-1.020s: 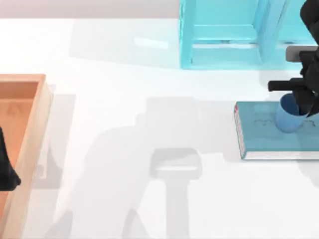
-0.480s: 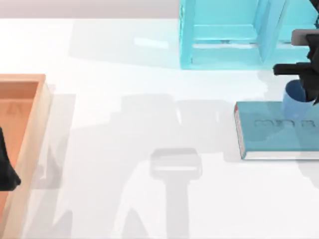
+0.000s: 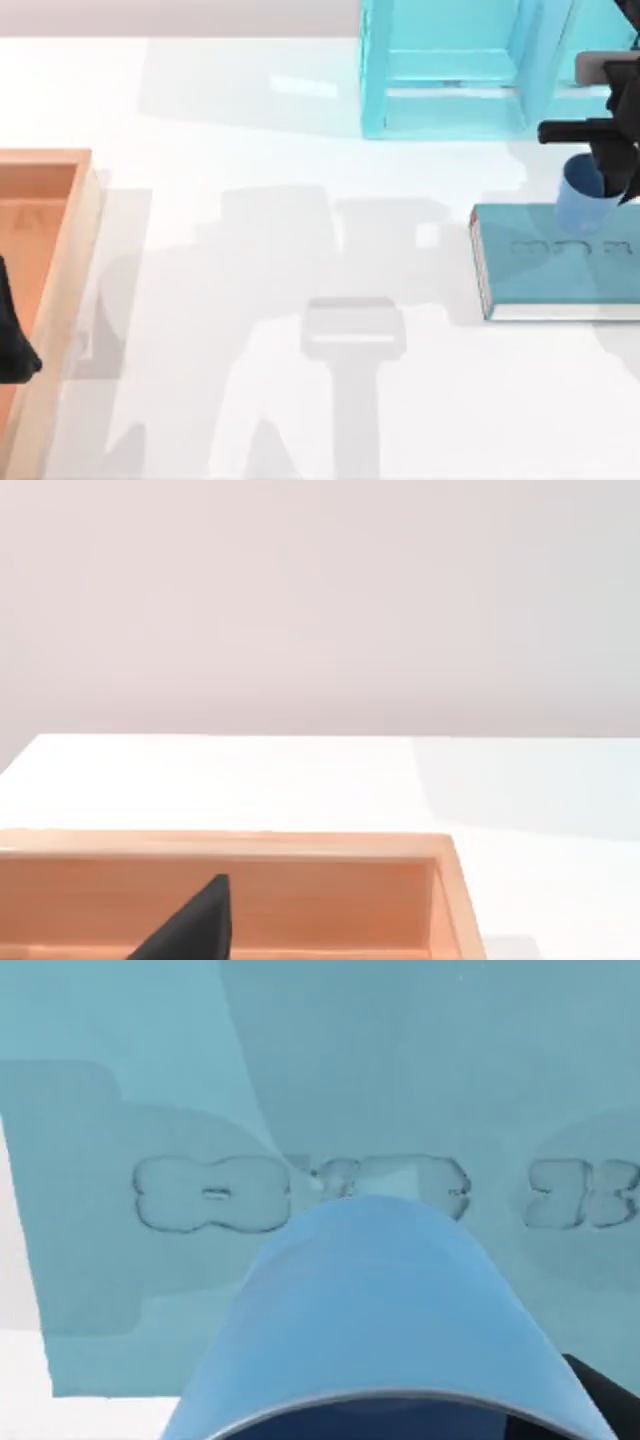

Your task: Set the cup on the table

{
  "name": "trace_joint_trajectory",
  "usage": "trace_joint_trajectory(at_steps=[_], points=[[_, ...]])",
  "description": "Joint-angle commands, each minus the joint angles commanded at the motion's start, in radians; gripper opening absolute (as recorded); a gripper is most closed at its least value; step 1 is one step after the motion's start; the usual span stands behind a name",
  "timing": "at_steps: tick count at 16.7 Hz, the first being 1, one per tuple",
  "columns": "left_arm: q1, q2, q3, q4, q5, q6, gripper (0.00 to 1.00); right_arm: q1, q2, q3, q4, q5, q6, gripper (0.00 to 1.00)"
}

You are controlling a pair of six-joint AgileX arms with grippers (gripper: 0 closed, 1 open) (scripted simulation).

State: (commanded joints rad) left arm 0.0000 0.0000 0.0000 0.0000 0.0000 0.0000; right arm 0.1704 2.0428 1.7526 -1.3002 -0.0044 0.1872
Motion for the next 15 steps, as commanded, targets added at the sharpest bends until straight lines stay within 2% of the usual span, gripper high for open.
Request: trace_joint_trajectory(at_steps=[4,11,15], points=[[0.000,0.000,0.000,0.000,0.000,0.000,1.00,0.117,0.130,0.196,-0.099,-0.002,0.116,0.00],[0.000,0.000,0.000,0.000,0.000,0.000,1.00,0.400,0.408,0.761,-0.317,-0.007,0.405,0.00],[0.000,0.000,0.000,0.000,0.000,0.000,1.00,0.517,0.503,0.944,-0.393,-0.007,0.524,0.00]])
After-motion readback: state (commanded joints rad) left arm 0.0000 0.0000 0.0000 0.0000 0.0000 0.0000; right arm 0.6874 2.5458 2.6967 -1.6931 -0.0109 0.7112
